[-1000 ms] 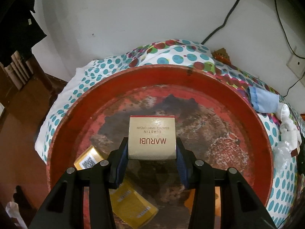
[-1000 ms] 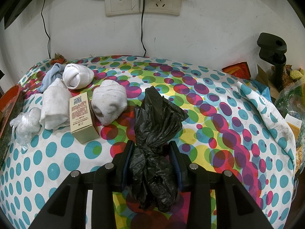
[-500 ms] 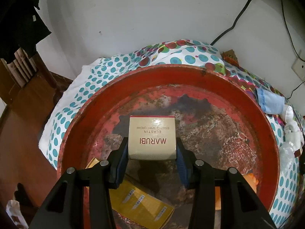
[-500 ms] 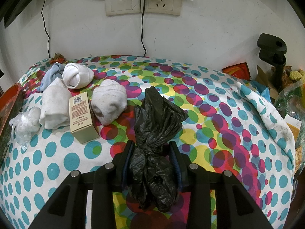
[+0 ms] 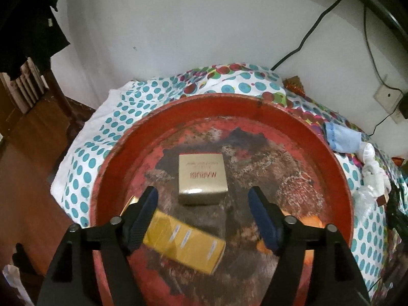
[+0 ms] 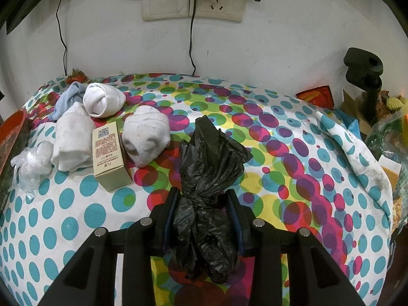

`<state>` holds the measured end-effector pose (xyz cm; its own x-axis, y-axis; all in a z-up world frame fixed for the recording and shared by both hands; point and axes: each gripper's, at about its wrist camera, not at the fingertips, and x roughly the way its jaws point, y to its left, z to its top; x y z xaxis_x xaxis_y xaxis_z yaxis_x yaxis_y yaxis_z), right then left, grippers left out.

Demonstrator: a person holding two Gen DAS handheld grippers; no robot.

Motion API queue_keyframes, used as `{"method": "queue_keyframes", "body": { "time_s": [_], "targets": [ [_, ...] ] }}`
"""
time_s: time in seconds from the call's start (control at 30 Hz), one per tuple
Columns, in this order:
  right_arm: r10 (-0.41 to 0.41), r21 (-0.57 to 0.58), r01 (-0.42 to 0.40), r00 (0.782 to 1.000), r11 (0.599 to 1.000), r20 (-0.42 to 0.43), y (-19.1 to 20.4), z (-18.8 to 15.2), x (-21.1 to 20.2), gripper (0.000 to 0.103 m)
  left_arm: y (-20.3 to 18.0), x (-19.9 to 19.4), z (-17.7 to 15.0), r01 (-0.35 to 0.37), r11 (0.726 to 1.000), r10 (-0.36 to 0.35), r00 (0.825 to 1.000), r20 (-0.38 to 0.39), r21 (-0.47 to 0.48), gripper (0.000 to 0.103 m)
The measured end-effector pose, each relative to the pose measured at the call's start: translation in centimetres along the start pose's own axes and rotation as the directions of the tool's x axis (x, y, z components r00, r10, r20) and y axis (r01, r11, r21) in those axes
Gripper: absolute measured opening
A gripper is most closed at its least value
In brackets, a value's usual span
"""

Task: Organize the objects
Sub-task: 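Lower the MARUBI box onto the tray and open the left gripper, then carry the black plastic bag in the right gripper over the red tray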

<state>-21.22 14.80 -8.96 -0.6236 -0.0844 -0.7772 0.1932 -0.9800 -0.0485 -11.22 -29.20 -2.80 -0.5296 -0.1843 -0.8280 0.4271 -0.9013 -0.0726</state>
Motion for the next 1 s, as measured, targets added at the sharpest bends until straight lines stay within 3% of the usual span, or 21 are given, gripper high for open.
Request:
{"method": "queue_keyframes", "body": {
  "time_s": [0.1, 0.37, 0.53, 0.63, 0.8, 1.0],
  "targets": [
    [-0.009, -0.007, 0.009, 1.0, 1.0, 0.001, -0.2, 0.2, 0.1, 0.036, 0.3, -1.8, -1.2, 0.005, 1.0, -0.005, 1.0, 0.03, 0.002, 0.082],
    [-0.024, -0.013, 0.024, 1.0, 1.0, 0.004, -1.4, 0.2, 0.2, 0.035, 1.8, -4.5, -4.7, -0.035, 0.999, 0.035, 0.997, 0.068, -0.001, 0.087],
    [-0.053, -0.037, 0.053, 0.999, 0.998, 0.008, -2.1, 0.2, 0.2, 0.03, 3.1, -4.9, -6.5, -0.07, 0.998, 0.069, 0.995, 0.074, 0.004, 0.089],
    [-0.025, 0.022, 0.026, 1.0, 0.999, -0.012, -2.2, 0.3, 0.3, 0.028, 4.2, -4.9, -7.2, -0.093, 0.996, 0.092, 0.992, 0.086, 0.001, 0.089],
    [-0.056, 0.013, 0.056, 0.998, 0.998, -0.02, -2.4, 0.0, -0.6, 0.027, 6.4, -4.8, -7.9, -0.05, 0.997, 0.055, 0.996, 0.075, -0.066, 0.089],
    [-0.027, 0.063, 0.026, 0.999, 0.998, 0.024, -2.1, -0.1, -3.7, 0.027, 7.3, -4.8, -8.0, -0.02, 0.996, 0.026, 0.997, 0.077, -0.085, 0.09]
  ]
}}
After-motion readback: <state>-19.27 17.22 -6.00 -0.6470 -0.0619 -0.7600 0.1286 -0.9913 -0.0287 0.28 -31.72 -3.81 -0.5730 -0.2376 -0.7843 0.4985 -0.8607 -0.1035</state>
